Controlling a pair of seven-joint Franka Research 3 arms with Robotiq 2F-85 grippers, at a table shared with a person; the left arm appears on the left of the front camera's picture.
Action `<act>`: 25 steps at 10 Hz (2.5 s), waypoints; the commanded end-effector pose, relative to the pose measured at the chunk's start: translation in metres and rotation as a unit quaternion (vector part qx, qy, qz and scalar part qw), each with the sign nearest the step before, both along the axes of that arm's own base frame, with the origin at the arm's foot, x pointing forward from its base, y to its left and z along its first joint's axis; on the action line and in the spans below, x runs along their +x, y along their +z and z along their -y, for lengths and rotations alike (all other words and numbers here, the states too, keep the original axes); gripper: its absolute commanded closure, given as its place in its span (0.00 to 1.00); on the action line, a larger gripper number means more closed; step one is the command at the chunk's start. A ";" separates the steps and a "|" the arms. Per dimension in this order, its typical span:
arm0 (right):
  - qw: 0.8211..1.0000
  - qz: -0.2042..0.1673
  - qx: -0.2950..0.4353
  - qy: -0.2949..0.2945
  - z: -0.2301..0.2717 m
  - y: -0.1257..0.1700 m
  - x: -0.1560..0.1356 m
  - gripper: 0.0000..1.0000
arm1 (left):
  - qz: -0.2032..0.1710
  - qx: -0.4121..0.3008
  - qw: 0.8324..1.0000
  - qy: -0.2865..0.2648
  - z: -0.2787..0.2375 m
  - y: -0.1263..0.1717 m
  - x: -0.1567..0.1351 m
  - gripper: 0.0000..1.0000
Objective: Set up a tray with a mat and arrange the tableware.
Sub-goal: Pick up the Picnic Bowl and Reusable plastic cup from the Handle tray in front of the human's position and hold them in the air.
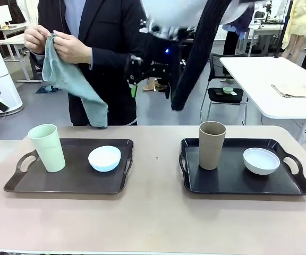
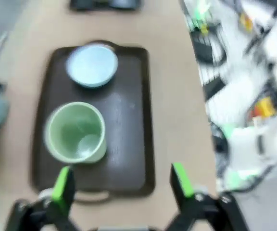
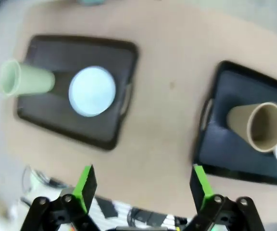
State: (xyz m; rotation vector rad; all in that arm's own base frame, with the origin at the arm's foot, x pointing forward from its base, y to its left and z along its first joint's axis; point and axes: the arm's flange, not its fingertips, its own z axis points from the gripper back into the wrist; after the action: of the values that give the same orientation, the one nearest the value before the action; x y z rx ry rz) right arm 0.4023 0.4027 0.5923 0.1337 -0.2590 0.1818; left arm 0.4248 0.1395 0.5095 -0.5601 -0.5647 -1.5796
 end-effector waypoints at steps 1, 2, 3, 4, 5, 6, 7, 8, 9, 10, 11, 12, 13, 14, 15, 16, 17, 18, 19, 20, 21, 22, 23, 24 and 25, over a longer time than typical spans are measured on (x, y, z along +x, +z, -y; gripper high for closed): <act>0.987 0.020 -0.119 -0.109 -0.052 -0.009 0.033 0.00 | 0.030 -0.092 0.985 -0.144 -0.032 -0.007 0.018 0.00; 0.990 0.032 -0.099 -0.099 -0.059 -0.018 0.030 0.00 | 0.021 -0.109 0.983 -0.147 -0.033 -0.014 0.023 0.00; 0.997 0.027 -0.046 -0.047 -0.013 -0.016 0.012 0.00 | 0.028 -0.036 0.997 -0.066 -0.007 -0.010 0.005 0.00; 0.997 0.027 -0.046 -0.047 -0.013 -0.016 0.012 0.00 | 0.028 -0.036 0.997 -0.066 -0.007 -0.010 0.005 0.00; 0.997 0.027 -0.046 -0.047 -0.013 -0.016 0.012 0.00 | 0.028 -0.036 0.997 -0.066 -0.007 -0.010 0.005 0.00; 0.994 0.040 -0.070 -0.071 -0.029 -0.026 0.021 0.00 | 0.035 -0.064 0.992 -0.103 -0.017 -0.018 0.013 0.00; 0.996 0.045 -0.053 -0.047 -0.041 -0.041 0.029 0.00 | 0.016 -0.113 0.993 -0.024 -0.016 0.009 -0.012 0.00; 0.994 0.031 -0.055 -0.092 -0.056 -0.058 0.043 0.00 | 0.009 -0.102 0.995 -0.021 -0.018 0.002 -0.004 0.00; 0.991 0.023 -0.079 -0.102 -0.075 -0.078 0.050 0.00 | 0.000 -0.078 0.996 -0.036 -0.015 -0.014 -0.004 0.00; 0.989 0.021 -0.097 -0.105 -0.099 -0.093 0.060 0.00 | -0.014 -0.102 0.995 -0.020 -0.014 -0.023 0.004 0.00; 0.988 0.014 -0.115 -0.102 -0.118 -0.112 0.063 0.00 | -0.031 -0.098 0.994 -0.023 -0.013 -0.041 0.003 0.00; 0.987 0.009 -0.124 -0.098 -0.133 -0.126 0.065 0.00 | -0.052 -0.098 0.993 -0.026 -0.013 -0.053 0.010 0.00; 0.989 0.000 -0.118 -0.094 -0.143 -0.135 0.068 0.00 | -0.061 -0.101 0.992 -0.031 -0.020 -0.060 0.021 0.00; 0.990 0.001 -0.114 -0.088 -0.153 -0.144 0.066 0.00 | -0.061 -0.112 0.992 -0.023 -0.024 -0.066 0.025 0.00; 0.991 0.001 -0.101 -0.086 -0.157 -0.149 0.072 0.00 | -0.065 -0.109 0.992 -0.015 -0.020 -0.068 0.037 0.00; 0.993 0.002 -0.091 -0.080 -0.159 -0.156 0.070 0.00 | -0.066 -0.108 0.992 0.016 -0.018 -0.069 0.034 0.00; 0.994 0.003 -0.085 -0.075 -0.158 -0.157 0.070 0.00 | -0.052 -0.124 0.990 0.044 -0.016 -0.065 0.039 0.00; 0.994 0.014 -0.093 -0.063 -0.152 -0.162 0.064 0.00 | -0.031 -0.142 0.987 0.070 -0.014 -0.069 0.036 0.00; 0.992 0.004 -0.096 -0.081 -0.156 -0.159 0.065 0.00 | -0.021 -0.137 0.988 0.076 -0.013 -0.068 0.042 0.00; 0.992 0.004 -0.096 -0.081 -0.156 -0.159 0.065 0.00 | -0.019 -0.123 0.989 0.076 -0.014 -0.070 0.040 0.00; 0.992 0.004 -0.096 -0.081 -0.156 -0.159 0.065 0.00 | -0.052 -0.131 0.990 0.021 -0.009 -0.090 0.051 0.00; 0.992 0.004 -0.096 -0.081 -0.156 -0.159 0.065 0.00 | -0.027 -0.132 0.989 0.060 -0.022 -0.067 0.047 0.00; 0.992 0.004 -0.096 -0.081 -0.156 -0.159 0.065 0.00 | -0.027 -0.132 0.989 0.060 -0.022 -0.067 0.047 0.00; 0.992 0.004 -0.096 -0.081 -0.156 -0.159 0.065 0.00 | -0.027 -0.132 0.989 0.060 -0.022 -0.067 0.047 0.00; 0.992 0.005 -0.094 -0.078 -0.157 -0.160 0.066 0.00 | -0.027 -0.132 0.989 0.060 -0.022 -0.067 0.047 0.00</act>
State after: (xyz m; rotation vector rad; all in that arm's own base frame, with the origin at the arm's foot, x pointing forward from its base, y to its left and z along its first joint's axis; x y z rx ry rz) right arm 0.4678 0.5593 0.4320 -0.0744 -0.2599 0.0506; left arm 0.4736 0.1617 0.4373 -0.7537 -0.7510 -1.3846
